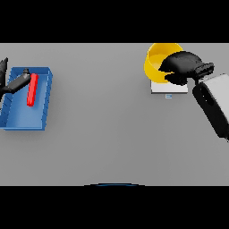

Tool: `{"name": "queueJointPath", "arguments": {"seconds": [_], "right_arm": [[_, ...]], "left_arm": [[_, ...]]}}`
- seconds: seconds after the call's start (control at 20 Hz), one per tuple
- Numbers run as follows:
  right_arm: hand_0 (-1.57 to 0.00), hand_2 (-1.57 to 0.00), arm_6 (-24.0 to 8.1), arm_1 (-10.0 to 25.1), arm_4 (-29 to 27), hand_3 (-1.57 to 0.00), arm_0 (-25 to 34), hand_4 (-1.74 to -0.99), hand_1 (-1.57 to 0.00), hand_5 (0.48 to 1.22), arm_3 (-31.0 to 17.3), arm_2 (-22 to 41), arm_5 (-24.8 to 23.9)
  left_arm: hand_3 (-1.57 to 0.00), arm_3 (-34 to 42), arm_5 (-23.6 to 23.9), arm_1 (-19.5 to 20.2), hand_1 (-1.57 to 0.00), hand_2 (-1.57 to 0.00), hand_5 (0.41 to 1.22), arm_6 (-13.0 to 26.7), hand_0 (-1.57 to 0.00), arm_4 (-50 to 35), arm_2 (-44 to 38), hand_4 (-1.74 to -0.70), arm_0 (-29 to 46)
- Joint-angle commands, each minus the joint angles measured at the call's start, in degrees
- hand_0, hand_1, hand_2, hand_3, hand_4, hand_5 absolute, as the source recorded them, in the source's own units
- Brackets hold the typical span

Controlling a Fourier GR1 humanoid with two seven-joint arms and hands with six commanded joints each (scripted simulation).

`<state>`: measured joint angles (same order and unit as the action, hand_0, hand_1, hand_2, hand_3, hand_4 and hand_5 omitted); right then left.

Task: Pick up the red beaker and tilt it to pour out 1 green nut into yellow bowl. Pick up the yellow bowl and place it on the metallic measuring scale.

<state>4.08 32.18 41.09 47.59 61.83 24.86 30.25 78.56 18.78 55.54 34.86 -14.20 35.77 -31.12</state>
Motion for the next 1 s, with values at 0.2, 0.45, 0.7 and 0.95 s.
{"name": "queueJointPath", "arguments": {"seconds": [0.2, 0.45, 0.7, 0.95], "right_arm": [[-1.57, -1.57, 2.4, -0.9, 0.8, -1.21, 3.1, -1.722, -1.57, 1.221, -11.1, -0.5, -4.6], [-1.57, -1.57, 4.9, -2.0, 1.2, -1.39, 3.8, -1.724, -1.57, 1.221, -19.5, 0.4, -9.2], [-1.57, -1.56, 4.9, -4.1, 1.1, -1.5, 5.6, -1.727, -1.5, 1.221, -26.2, 0.9, -12.6], [-1.53, -1.57, 6.8, -5.6, 0.8, -1.32, 7.0, -1.725, -1.4, 1.221, -31.3, 1.5, -14.4]], "left_arm": [[0.0, -0.6, -0.1, 0.9, 0.0, 0.0, 0.765, 0.1, 0.0, -0.3, 0.2, -0.82, -0.4], [0.0, 0.0, 0.1, 1.4, 0.0, 0.0, 0.753, 0.0, 0.0, -0.8, 0.4, -0.81, -0.1], [0.0, -0.4, 0.5, 1.0, 0.0, 0.0, 0.729, -0.2, 0.0, -0.8, 0.7, -0.8, -0.2], [0.0, -0.7, 0.3, 1.4, 0.0, 0.0, 0.734, -0.1, 0.0, -1.4, 1.4, -0.81, -1.5]]}}
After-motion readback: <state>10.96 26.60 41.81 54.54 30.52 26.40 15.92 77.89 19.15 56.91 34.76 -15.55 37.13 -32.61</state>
